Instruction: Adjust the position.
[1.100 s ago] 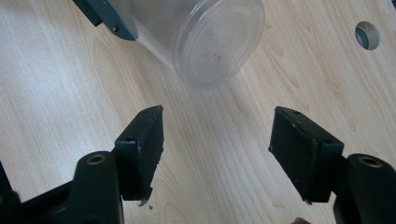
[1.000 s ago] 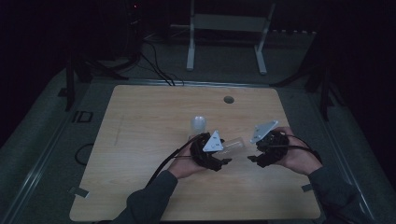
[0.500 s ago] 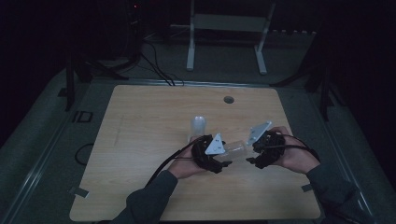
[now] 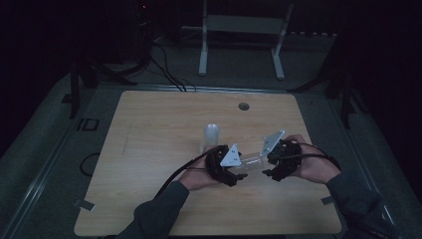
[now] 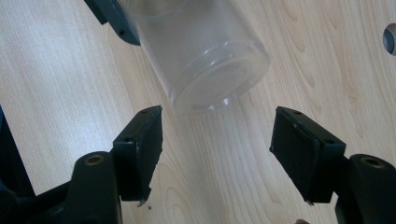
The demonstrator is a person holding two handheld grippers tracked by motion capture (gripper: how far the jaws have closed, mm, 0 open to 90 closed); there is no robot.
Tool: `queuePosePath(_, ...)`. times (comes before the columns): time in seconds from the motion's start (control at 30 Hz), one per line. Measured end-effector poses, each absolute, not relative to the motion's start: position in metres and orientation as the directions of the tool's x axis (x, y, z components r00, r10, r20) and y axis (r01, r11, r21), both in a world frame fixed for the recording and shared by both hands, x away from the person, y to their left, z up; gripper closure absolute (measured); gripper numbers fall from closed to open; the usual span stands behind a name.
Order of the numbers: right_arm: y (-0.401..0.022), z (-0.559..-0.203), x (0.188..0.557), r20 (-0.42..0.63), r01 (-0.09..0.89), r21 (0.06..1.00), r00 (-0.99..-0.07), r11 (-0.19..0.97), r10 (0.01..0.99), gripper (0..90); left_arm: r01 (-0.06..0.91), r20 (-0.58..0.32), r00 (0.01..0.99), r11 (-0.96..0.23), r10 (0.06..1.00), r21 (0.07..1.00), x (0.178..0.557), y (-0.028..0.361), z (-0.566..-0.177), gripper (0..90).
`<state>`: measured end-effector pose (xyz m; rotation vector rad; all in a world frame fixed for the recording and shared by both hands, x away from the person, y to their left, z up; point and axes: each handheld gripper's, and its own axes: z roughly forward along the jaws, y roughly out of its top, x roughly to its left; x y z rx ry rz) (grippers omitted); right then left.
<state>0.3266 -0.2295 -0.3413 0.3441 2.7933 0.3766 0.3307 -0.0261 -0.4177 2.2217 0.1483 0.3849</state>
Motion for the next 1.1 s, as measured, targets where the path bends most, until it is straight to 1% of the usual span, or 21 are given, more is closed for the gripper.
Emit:
queuePosePath(0.3, -0.225, -0.342, 0.326, -0.255, 0.178, 0.274, -0.934, 0.945, 0.249, 33.7, -0.053, 0.25, 0.944, -0.649, 0.216, 0.759, 0.328, -0.03, -0.417, 29.7)
queuePosePath(0.67, -0.218, -0.345, 0.326, -0.238, 0.161, 0.251, -0.946, 0.954, 0.222, 32.1, -0.117, 0.332, 0.92, -0.665, 0.207, 0.738, 0.318, -0.035, -0.416, 29.8)
queuePosePath(0.83, -0.216, -0.348, 0.326, -0.225, 0.164, 0.259, -0.948, 0.952, 0.224, 31.1, -0.145, 0.367, 0.907, -0.664, 0.206, 0.733, 0.313, -0.037, -0.416, 29.8)
queuePosePath(1.1, -0.216, -0.35, 0.325, -0.209, 0.163, 0.259, -0.953, 0.952, 0.22, 31.1, -0.173, 0.394, 0.897, -0.661, 0.201, 0.73, 0.31, -0.039, -0.416, 29.7)
